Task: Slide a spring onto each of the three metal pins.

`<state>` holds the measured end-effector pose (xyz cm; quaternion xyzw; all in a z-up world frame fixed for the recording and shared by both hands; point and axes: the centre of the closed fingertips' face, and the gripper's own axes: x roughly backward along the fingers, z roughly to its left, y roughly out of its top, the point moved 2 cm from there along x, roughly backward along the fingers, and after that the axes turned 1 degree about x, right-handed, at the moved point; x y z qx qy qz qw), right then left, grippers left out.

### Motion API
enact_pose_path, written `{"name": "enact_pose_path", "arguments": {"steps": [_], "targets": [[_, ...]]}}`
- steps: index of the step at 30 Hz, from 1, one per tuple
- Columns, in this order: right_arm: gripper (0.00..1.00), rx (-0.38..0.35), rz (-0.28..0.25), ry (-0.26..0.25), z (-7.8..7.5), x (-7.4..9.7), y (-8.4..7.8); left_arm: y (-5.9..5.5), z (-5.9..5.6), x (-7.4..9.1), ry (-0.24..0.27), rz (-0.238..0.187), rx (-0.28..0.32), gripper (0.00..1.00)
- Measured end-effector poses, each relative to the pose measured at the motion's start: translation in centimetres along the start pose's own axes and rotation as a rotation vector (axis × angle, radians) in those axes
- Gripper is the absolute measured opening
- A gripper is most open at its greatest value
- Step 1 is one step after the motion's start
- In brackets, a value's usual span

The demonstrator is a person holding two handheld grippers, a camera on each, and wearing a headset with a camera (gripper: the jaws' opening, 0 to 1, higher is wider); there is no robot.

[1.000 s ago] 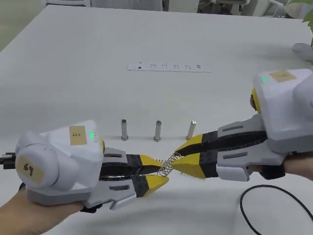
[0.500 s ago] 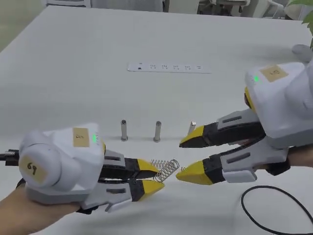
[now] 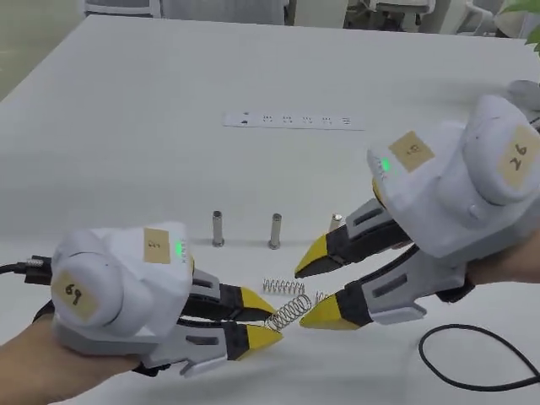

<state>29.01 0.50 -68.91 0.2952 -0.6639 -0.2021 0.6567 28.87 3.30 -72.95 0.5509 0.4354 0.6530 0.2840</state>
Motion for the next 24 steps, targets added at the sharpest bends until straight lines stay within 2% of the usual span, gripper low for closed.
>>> {"name": "enact_pose_path", "arguments": {"steps": [11, 18, 24], "targets": [[0.2, 0.062, 0.05, 0.021, 0.5, -1.1, -0.4, -0.2, 0.0, 0.0, -0.015, 0.018, -0.01, 0.01], [0.16, 0.074, 0.054, 0.029, 0.6, -1.3, -0.4, -0.2, -0.2, 0.0, -0.025, 0.031, -0.024, 0.01], [0.15, 0.081, 0.053, 0.038, 0.8, -1.5, -0.3, 0.0, -0.1, -0.1, -0.024, 0.026, -0.021, 0.01]]}}
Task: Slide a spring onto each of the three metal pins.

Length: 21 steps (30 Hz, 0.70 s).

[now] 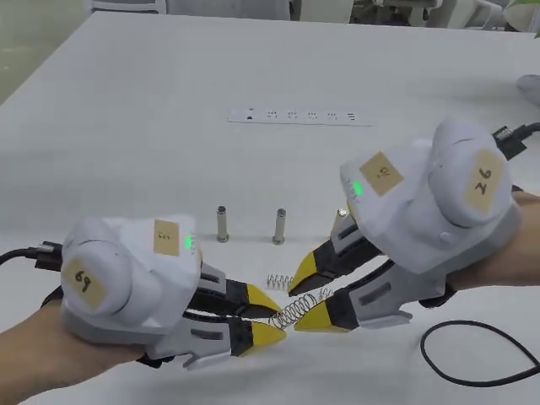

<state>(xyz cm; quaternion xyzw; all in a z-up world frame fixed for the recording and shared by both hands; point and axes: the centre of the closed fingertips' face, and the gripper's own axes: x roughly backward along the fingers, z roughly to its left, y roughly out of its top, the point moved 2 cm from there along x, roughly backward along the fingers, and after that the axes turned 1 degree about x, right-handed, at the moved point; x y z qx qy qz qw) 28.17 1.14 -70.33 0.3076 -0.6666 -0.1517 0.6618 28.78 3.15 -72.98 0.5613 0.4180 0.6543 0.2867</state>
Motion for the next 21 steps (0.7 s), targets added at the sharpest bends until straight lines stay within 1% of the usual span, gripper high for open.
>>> {"name": "enact_pose_path", "arguments": {"steps": [4, 21], "targets": [[0.13, -0.002, -0.002, 0.0, -0.01, -0.06, -0.04, 0.1, -0.03, -0.02, 0.003, -0.001, -0.009, 0.01], [0.09, 0.0, 0.0, 0.005, 0.16, -0.24, 0.0, 0.39, -0.17, 0.05, -0.002, -0.006, -0.001, 0.01]]}}
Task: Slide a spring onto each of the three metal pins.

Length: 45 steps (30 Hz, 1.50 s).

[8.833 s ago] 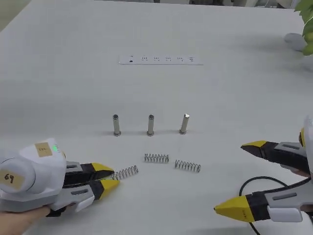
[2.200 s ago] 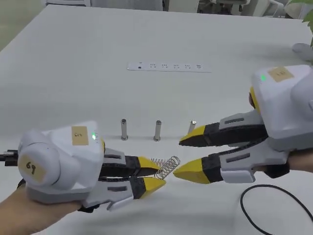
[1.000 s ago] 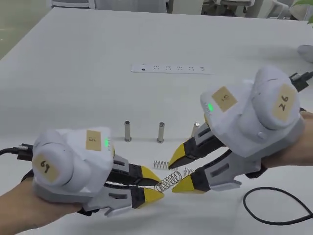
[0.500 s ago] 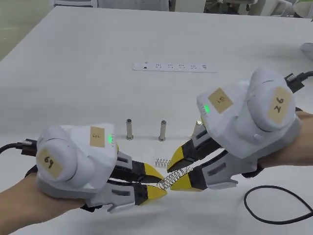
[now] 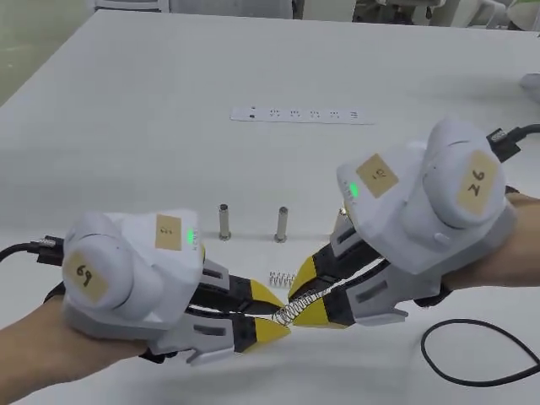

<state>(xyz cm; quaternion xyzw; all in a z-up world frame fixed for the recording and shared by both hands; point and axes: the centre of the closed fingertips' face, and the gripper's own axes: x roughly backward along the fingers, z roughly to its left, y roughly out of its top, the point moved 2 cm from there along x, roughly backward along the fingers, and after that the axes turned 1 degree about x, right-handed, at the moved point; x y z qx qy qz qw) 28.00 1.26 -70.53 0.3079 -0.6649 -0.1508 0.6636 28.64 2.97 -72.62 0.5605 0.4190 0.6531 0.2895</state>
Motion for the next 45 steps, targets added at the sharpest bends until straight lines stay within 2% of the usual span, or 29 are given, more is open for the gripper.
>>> {"name": "enact_pose_path", "arguments": {"steps": [8, 15, 25, 29, 35, 37, 42, 45], "targets": [[0.08, 0.01, 0.001, 0.009, 0.1, 0.0, 0.1, 0.0, -0.1, 0.0, -0.01, 0.003, 0.001, 0.02], [0.08, -0.024, -0.004, 0.005, 0.1, 0.2, 0.1, 0.1, -0.1, 0.0, -0.01, 0.001, 0.001, 0.02], [0.08, -0.032, 0.009, 0.01, 0.0, 0.2, -0.1, 0.1, -0.2, -0.1, -0.01, -0.002, -0.008, 0.03], [0.08, -0.033, 0.016, 0.014, 0.1, 0.2, -0.2, 0.1, 0.0, -0.1, 0.0, -0.008, 0.001, 0.07], [0.08, -0.036, 0.02, 0.011, 0.1, 0.2, -0.3, -0.2, 0.2, 0.2, 0.008, -0.008, 0.015, 0.19], [0.08, -0.036, 0.021, 0.009, 0.0, 0.3, -0.4, -0.3, 0.1, 0.3, 0.009, -0.01, 0.052, 0.26], [0.08, -0.036, 0.024, 0.006, -0.1, 0.3, -0.4, -0.6, 0.3, 0.7, 0.04, -0.031, 0.095, 0.48], [0.08, -0.036, 0.024, 0.006, -0.1, 0.4, -0.3, -0.7, 0.4, 1.1, 0.059, -0.051, 0.12, 0.58]]}}
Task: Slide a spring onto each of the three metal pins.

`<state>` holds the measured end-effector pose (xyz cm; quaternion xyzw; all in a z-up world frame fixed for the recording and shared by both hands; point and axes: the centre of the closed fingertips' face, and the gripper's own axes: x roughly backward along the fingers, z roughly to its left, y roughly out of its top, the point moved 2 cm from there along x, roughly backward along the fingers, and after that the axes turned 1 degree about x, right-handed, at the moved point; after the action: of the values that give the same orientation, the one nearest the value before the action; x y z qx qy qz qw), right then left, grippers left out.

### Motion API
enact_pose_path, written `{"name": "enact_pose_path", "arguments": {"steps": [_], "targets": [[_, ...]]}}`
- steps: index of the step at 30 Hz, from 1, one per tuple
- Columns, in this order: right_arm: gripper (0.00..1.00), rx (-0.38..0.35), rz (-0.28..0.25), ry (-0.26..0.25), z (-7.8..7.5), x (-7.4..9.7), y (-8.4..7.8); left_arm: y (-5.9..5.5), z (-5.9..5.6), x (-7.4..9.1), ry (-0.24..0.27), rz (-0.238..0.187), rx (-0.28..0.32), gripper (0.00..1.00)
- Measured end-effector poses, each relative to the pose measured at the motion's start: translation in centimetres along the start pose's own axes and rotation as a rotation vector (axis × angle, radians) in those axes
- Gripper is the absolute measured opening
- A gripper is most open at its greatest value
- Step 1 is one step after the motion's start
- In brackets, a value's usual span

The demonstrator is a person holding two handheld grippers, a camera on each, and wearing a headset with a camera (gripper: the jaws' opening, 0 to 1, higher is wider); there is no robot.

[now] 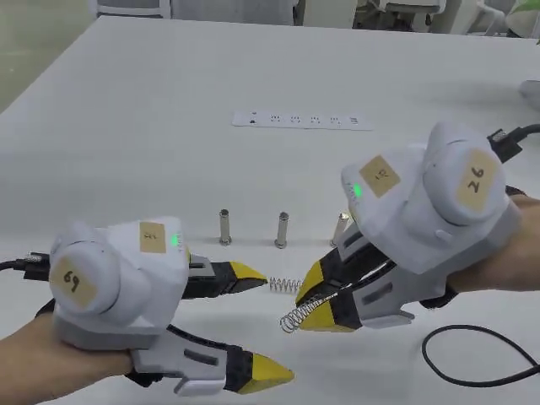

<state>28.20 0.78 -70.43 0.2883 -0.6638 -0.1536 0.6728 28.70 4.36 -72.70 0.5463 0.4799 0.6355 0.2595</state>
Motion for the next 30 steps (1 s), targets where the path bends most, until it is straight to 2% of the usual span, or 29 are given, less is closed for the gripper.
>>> {"name": "enact_pose_path", "arguments": {"steps": [4, 11, 15, 21, 28, 30], "targets": [[0.08, 0.002, 0.0, -0.001, -0.1, 0.1, 0.1, 0.0, 0.0, 0.5, 0.021, -0.023, 0.035, 0.67], [0.08, 0.007, 0.002, 0.004, -0.2, 0.1, 0.3, -0.2, 0.2, 1.3, 0.084, -0.038, 0.065, 0.9], [0.08, 0.013, 0.007, 0.007, -0.3, 0.1, 0.3, -0.4, 0.5, 1.9, 0.126, -0.042, 0.085, 0.97], [0.08, 0.021, 0.005, 0.008, -0.7, 0.3, 0.7, -0.5, 1.1, 3.2, 0.186, -0.059, 0.097, 0.98], [0.08, 0.029, 0.013, 0.004, -1.4, 0.3, 1.0, -1.6, 1.8, 4.8, 0.247, -0.048, 0.129, 0.98], [0.08, 0.036, 0.018, 0.003, -1.6, 0.4, 1.1, -1.7, 2.1, 5.5, 0.273, -0.059, 0.14, 0.98]]}}
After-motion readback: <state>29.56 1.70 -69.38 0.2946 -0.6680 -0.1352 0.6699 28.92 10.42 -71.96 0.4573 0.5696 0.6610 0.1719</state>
